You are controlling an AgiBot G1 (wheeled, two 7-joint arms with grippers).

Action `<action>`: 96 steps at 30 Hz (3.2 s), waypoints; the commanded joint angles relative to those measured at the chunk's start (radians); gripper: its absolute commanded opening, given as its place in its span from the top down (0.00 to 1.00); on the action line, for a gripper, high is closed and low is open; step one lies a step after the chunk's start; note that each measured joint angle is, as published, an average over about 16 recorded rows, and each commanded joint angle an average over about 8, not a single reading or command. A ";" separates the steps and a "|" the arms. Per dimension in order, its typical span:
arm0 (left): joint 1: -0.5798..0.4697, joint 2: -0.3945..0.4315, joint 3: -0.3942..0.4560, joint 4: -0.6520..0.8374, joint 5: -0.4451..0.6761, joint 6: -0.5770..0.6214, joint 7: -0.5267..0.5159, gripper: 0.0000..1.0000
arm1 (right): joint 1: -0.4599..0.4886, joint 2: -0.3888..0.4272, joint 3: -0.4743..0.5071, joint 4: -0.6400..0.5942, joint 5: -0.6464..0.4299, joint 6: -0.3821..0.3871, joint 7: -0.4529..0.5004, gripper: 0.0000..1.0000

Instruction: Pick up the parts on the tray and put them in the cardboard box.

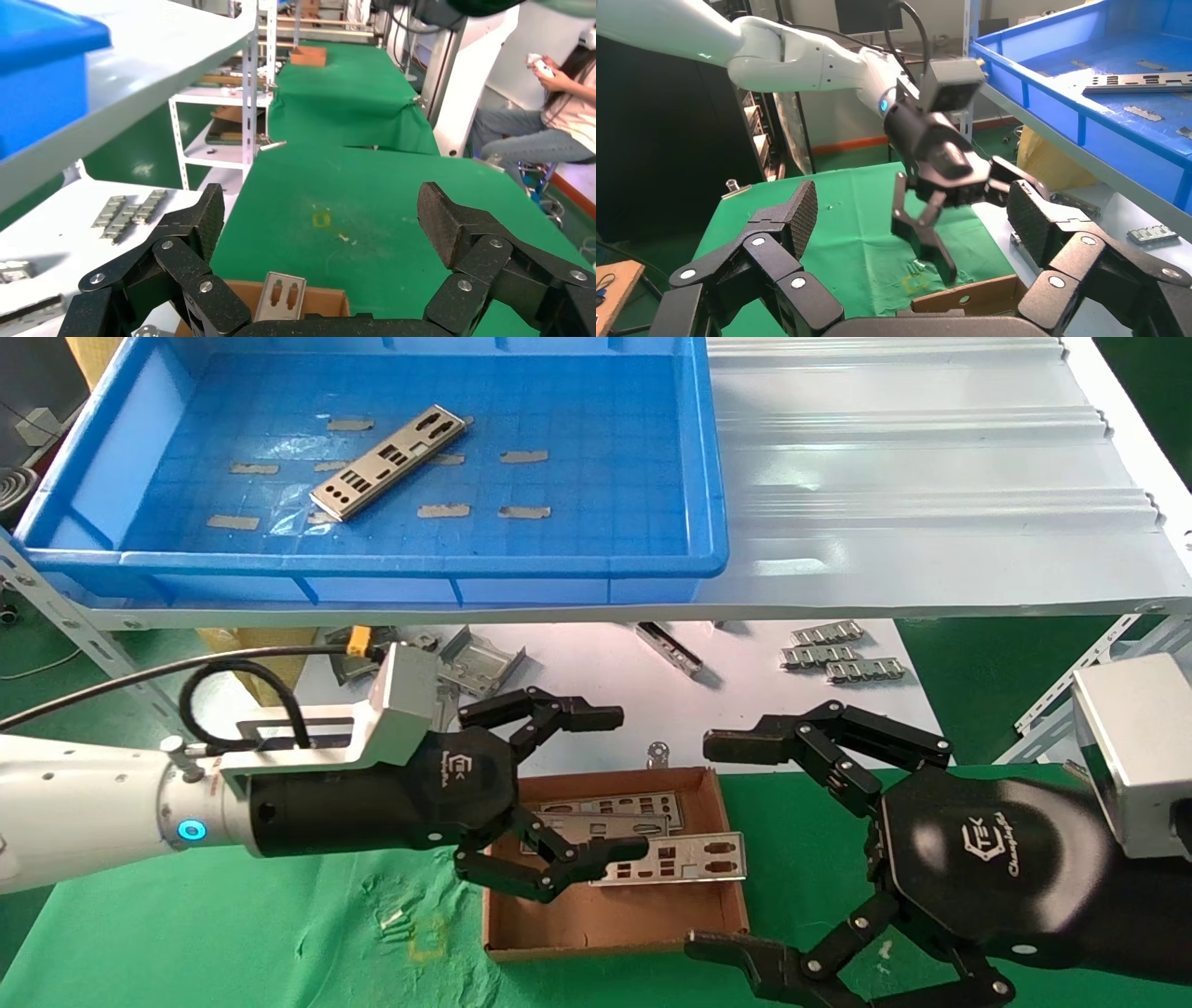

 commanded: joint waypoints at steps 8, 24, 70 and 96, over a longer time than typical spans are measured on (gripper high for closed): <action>0.076 -0.101 -0.089 -0.161 -0.019 -0.011 -0.091 0.00 | 0.000 0.000 0.000 0.000 0.000 0.000 0.000 0.00; 0.211 -0.279 -0.247 -0.445 -0.051 -0.032 -0.251 0.00 | 0.000 0.000 0.000 0.000 0.000 0.000 0.000 0.00; 0.343 -0.452 -0.401 -0.722 -0.084 -0.052 -0.405 0.00 | 0.000 0.000 0.000 0.000 0.001 0.000 0.000 0.00; 0.340 -0.449 -0.398 -0.716 -0.082 -0.051 -0.403 0.00 | 0.000 0.000 0.000 0.000 0.001 0.000 0.000 0.00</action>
